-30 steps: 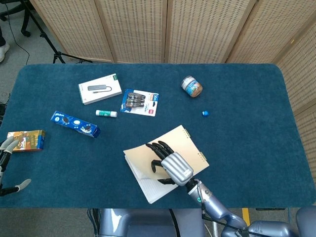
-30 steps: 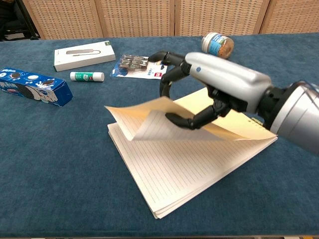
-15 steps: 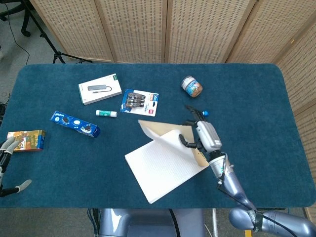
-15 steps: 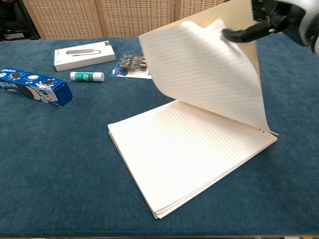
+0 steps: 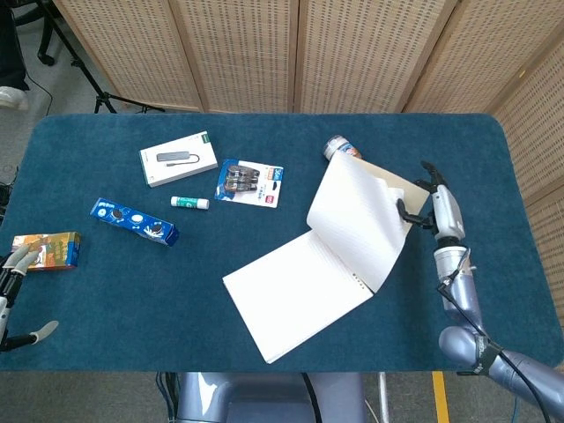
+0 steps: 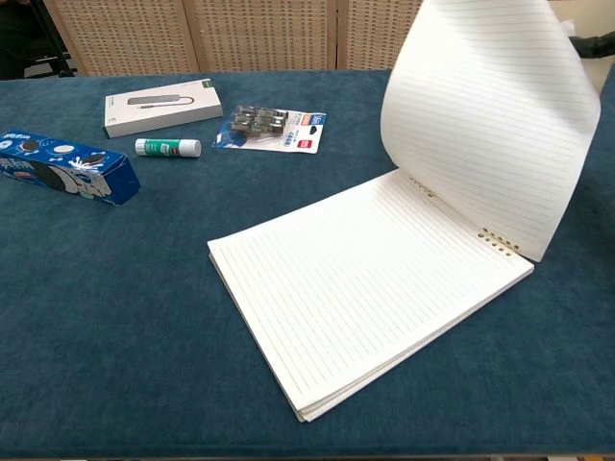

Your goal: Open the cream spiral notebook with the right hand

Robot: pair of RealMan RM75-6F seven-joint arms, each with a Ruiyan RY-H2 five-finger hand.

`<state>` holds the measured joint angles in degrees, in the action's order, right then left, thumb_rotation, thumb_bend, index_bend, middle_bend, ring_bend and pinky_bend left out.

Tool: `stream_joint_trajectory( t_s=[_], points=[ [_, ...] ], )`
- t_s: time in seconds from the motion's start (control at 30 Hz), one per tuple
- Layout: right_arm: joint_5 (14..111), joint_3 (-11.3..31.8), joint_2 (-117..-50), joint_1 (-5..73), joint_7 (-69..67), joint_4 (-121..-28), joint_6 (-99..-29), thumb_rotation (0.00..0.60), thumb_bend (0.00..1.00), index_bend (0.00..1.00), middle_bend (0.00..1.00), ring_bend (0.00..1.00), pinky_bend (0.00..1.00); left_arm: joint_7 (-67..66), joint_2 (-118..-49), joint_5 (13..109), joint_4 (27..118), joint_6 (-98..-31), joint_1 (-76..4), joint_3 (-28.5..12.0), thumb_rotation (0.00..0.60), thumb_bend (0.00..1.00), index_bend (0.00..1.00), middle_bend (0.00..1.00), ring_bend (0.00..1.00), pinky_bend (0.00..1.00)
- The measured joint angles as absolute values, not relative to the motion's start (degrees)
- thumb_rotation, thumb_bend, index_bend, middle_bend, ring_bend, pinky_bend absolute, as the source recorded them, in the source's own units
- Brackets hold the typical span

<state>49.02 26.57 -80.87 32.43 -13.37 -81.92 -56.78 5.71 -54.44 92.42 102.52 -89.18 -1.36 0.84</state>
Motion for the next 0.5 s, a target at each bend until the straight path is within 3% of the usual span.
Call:
stream_joint_trajectory(
  t_s=[0.2, 0.23, 0.3, 0.33, 0.37, 0.4, 0.43, 0.5],
  points=[
    [47.75, 26.15, -84.25, 32.5, -16.12, -71.24, -54.73, 0.6, 0.92, 0.75, 0.08, 0.0, 0.0, 5.35, -54.53, 92.21, 102.64, -89.04, -1.39, 0.81, 0.6, 0.0, 0.0, 0.0, 0.0, 0.0],
    [47.47, 26.09, -85.12, 32.56, -16.47, -69.15, -54.47, 0.6, 0.89, 0.68, 0.06, 0.0, 0.0, 5.3, -54.55, 92.15, 102.66, -89.07, -1.39, 0.78, 0.6, 0.0, 0.0, 0.0, 0.0, 0.0],
    [47.53, 25.68, -86.33, 32.63, -16.72, -66.15, -54.02, 0.6, 0.75, 0.39, 0.02, 0.0, 0.0, 5.22, -54.59, 92.06, 102.66, -89.0, -1.42, 0.74, 0.6, 0.0, 0.0, 0.0, 0.0, 0.0],
    [47.78, 25.08, -86.96, 32.66, -16.64, -64.41, -53.43, 0.6, 0.62, 0.19, 0.0, 0.0, 0.0, 5.15, -54.63, 92.08, 102.66, -88.93, -1.46, 0.75, 0.6, 0.0, 0.0, 0.0, 0.0, 0.0],
    [47.96, 24.57, -87.22, 32.68, -16.43, -63.44, -52.78, 0.6, 0.53, 0.09, 0.0, 0.0, 0.0, 5.11, -54.66, 92.15, 102.64, -88.93, -1.48, 0.76, 0.6, 0.0, 0.0, 0.0, 0.0, 0.0],
    [48.15, 24.09, -87.33, 32.7, -16.14, -62.87, -52.02, 0.6, 0.41, 0.01, 0.0, 0.0, 0.0, 5.07, -54.71, 92.25, 102.6, -88.94, -1.49, 0.77, 0.6, 0.0, 0.0, 0.0, 0.0, 0.0],
    [48.42, 23.48, -87.4, 32.72, -15.61, -62.55, -51.09, 0.6, 0.31, 0.0, 0.0, 0.0, 0.0, 5.0, -54.77, 92.39, 102.57, -88.97, -1.5, 0.8, 0.6, 0.0, 0.0, 0.0, 0.0, 0.0],
    [48.89, 22.92, -87.51, 32.73, -14.74, -62.33, -50.59, 0.6, 0.22, 0.0, 0.0, 0.0, 0.0, 4.9, -54.85, 92.57, 102.53, -89.03, -1.48, 0.87, 0.6, 0.0, 0.0, 0.0, 0.0, 0.0]
  ],
)
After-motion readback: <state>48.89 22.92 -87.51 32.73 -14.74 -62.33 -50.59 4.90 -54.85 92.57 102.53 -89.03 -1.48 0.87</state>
